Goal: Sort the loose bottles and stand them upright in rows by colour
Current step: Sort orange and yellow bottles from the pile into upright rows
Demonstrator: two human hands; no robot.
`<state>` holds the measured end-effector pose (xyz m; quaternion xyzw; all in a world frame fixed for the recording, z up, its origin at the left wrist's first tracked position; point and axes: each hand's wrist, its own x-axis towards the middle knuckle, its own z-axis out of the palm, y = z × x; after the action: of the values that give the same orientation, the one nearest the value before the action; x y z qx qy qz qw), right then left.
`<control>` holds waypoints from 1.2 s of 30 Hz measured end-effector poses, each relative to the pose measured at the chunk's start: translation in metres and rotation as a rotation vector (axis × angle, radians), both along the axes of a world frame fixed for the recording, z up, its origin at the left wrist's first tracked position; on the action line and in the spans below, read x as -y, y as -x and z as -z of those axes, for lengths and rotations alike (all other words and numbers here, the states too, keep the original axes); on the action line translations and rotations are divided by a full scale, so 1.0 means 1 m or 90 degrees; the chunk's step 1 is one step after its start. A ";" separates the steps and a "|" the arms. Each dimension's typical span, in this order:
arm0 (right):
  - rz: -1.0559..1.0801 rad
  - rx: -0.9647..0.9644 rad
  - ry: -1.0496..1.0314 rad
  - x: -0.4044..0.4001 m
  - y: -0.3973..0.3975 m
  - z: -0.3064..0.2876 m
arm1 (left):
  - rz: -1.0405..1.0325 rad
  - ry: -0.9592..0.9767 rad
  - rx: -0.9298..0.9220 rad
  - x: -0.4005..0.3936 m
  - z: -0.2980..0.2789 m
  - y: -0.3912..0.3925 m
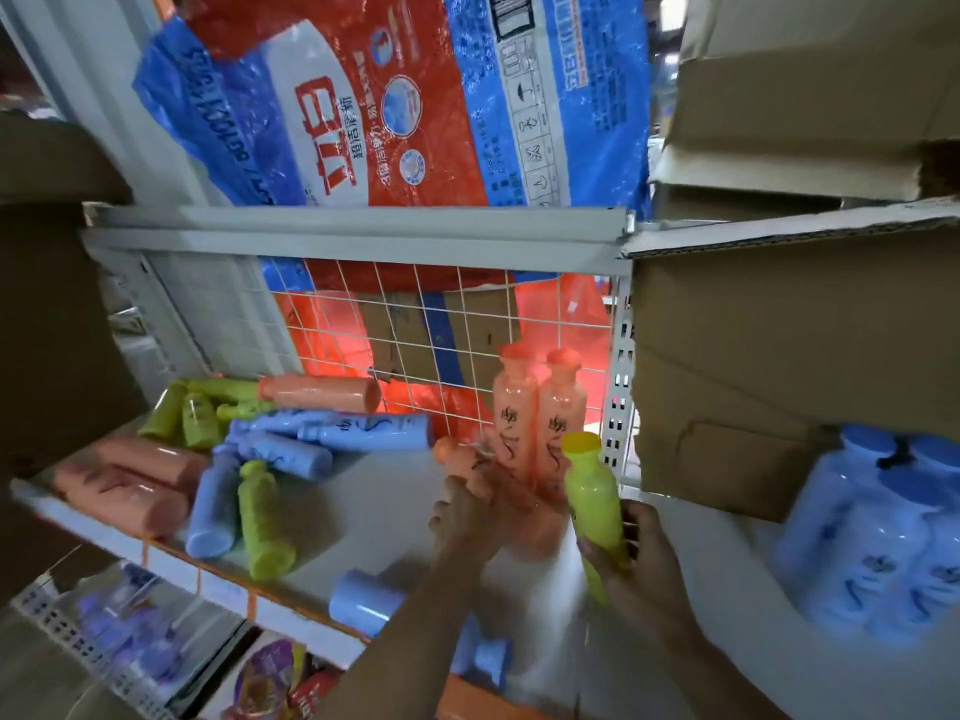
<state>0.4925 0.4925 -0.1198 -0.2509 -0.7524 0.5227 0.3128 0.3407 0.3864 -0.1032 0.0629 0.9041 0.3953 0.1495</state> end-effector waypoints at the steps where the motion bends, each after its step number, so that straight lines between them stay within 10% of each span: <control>1: 0.020 0.000 0.000 0.003 0.011 0.001 | -0.009 -0.014 0.010 -0.002 0.004 0.012; 14: 0.188 0.006 0.026 0.025 0.060 0.001 | -0.035 -0.159 0.170 -0.024 0.016 0.070; 19: 0.193 0.010 0.027 0.028 0.060 0.003 | -0.119 -0.433 0.227 -0.005 0.015 0.064; 29: 0.196 -0.067 0.043 0.022 0.064 -0.022 | 0.264 -0.527 -0.048 -0.013 -0.021 0.032; 36: 0.186 -0.068 0.031 0.012 0.066 -0.023 | 0.273 -0.522 -0.017 -0.007 -0.021 0.052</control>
<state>0.4265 0.4804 -0.0972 -0.3370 -0.6772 0.5025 0.4187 0.2891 0.3939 -0.0820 0.3078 0.6417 0.6793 0.1792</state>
